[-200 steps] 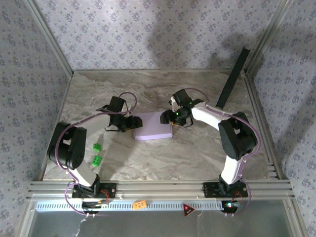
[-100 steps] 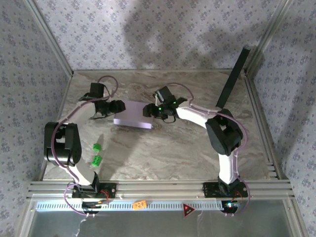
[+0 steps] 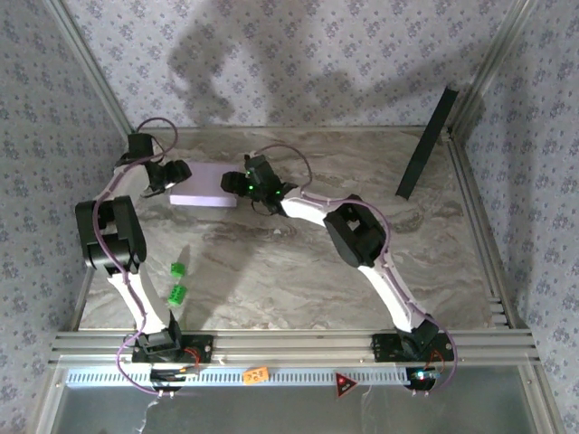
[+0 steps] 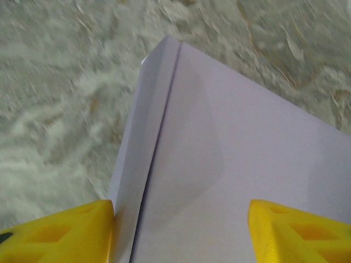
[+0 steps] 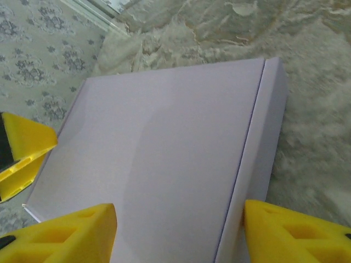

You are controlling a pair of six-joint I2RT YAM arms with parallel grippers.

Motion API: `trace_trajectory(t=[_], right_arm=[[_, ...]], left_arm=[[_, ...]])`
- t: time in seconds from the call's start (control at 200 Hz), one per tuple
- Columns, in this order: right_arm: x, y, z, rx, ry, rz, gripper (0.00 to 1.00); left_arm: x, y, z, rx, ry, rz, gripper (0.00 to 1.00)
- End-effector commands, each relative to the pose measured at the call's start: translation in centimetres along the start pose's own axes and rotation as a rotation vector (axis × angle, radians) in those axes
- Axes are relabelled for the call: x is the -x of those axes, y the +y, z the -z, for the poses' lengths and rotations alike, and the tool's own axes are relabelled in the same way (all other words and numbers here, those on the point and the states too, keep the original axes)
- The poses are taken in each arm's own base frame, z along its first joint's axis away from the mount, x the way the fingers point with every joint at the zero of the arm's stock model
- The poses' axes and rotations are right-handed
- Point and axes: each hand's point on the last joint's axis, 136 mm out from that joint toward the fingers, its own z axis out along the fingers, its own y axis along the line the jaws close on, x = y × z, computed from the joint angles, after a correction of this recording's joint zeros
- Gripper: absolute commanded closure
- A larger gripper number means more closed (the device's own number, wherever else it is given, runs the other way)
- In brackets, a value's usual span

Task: Fold the paper box

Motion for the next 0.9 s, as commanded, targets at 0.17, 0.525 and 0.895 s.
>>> trace_trajectory(t=[0.17,0.525,0.895], right_arm=[[-0.4,6.4,-3.6,0.220,-0.132,0.037,0.36],[-1.5,4.8,-4.6,0.118,-0.131,0.096,0.31],[2.1,4.1,1.2,-0.058,-0.107,0.365,0.12]], left_arm=[[2.5,1.1,-2.7,-0.059,-0.002,0.068,0.35],[3.5,4.5,-3.7,-0.048,-0.008,0.155,0.33],[6.2,3.9,1.6,-0.014,-0.107,0.108,0.19]])
